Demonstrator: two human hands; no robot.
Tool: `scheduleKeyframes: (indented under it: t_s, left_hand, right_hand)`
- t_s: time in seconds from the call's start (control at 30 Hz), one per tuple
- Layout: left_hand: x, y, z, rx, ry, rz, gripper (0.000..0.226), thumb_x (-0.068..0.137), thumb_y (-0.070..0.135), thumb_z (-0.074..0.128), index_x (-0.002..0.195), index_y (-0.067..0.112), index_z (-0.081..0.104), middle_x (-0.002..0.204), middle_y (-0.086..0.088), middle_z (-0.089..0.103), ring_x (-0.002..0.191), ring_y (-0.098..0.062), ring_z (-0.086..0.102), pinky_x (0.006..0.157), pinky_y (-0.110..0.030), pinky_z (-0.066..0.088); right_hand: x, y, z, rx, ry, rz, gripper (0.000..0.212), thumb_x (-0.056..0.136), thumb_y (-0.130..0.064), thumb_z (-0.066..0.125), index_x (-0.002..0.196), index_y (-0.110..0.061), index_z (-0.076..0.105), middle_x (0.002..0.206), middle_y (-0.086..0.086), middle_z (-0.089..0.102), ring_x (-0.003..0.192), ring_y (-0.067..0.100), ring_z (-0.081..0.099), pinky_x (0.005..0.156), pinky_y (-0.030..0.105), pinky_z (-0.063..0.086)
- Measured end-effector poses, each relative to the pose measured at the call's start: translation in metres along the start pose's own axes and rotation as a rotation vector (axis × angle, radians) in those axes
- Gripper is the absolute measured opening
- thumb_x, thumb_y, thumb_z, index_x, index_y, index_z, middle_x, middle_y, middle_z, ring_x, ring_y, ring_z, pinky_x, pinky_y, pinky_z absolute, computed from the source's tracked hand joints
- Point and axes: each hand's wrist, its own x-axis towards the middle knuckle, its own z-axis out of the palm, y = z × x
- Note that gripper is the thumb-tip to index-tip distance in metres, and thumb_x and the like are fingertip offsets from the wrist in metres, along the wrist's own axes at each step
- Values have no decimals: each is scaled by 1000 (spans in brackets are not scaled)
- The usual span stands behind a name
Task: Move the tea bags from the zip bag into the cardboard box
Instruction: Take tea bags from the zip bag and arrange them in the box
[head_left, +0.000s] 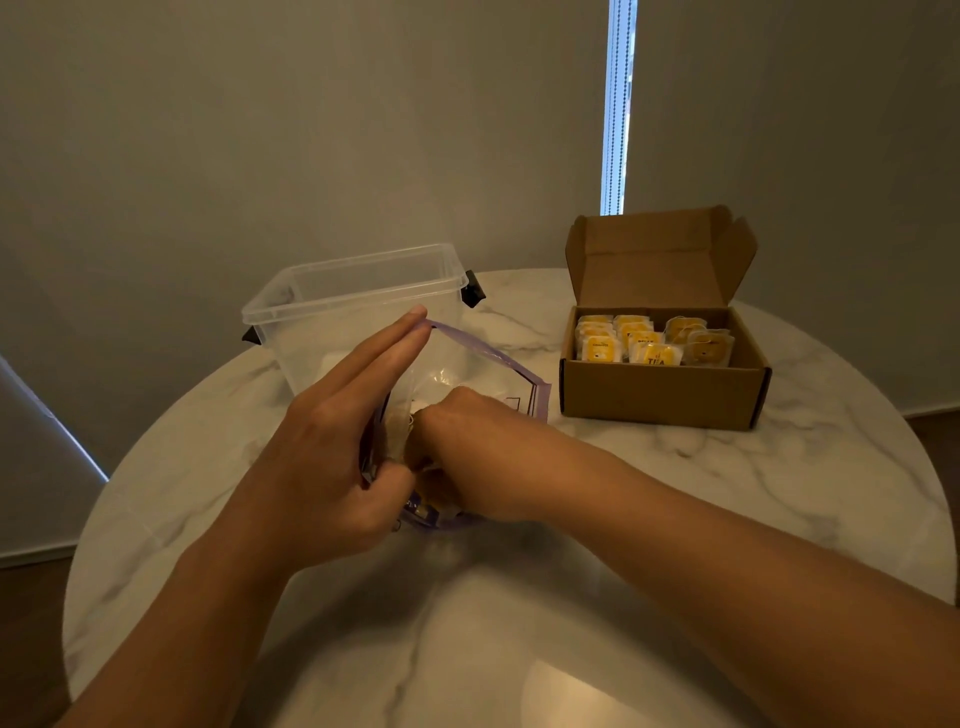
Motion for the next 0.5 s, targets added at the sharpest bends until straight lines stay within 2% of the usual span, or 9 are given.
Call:
scheduleKeyframes:
  t_s: [0.13,0.23,0.33,0.4,0.5]
  left_hand:
    - [1,0,0,-7,-6,-2,86,68,6,55,151,5,33,159,-3,33,148,-14,28,115,-37,34]
    - [1,1,-1,-15,6,11,83,71,17,49,151,5,34,159,-3,34,148,-15,29,113,-41,38]
    - [1,1,-1,-28,17,4,82,71,22,47,151,6,34,159,-1,34,147,-15,31,104,-50,48]
    - [0,2,-1,-24,24,3,82,72,23,47,151,6,35,159,-1,34,147,-15,31,104,-50,48]
    - [1,2,-1,-24,22,9,81,73,23,48,151,6,34,159,-2,34,147,-15,30,110,-47,42]
  right_hand:
    - [0,2,0,14,-23,5,16,87,-11,67,102,-8,69,95,9,67,79,21,62,72,35,56]
    - [-1,4,-1,79,-3,30,28,85,-9,70,113,-12,68,105,7,67,90,22,63,79,37,57]
    - [-6,7,-5,80,-7,54,28,81,-7,74,108,-16,72,106,3,66,94,20,61,81,36,58]
    - [-11,9,-10,73,16,72,24,81,-9,75,103,-19,73,104,1,66,94,18,61,80,35,58]
    - [-14,10,-13,71,22,68,28,83,-14,75,110,-21,70,109,0,65,96,17,60,81,34,58]
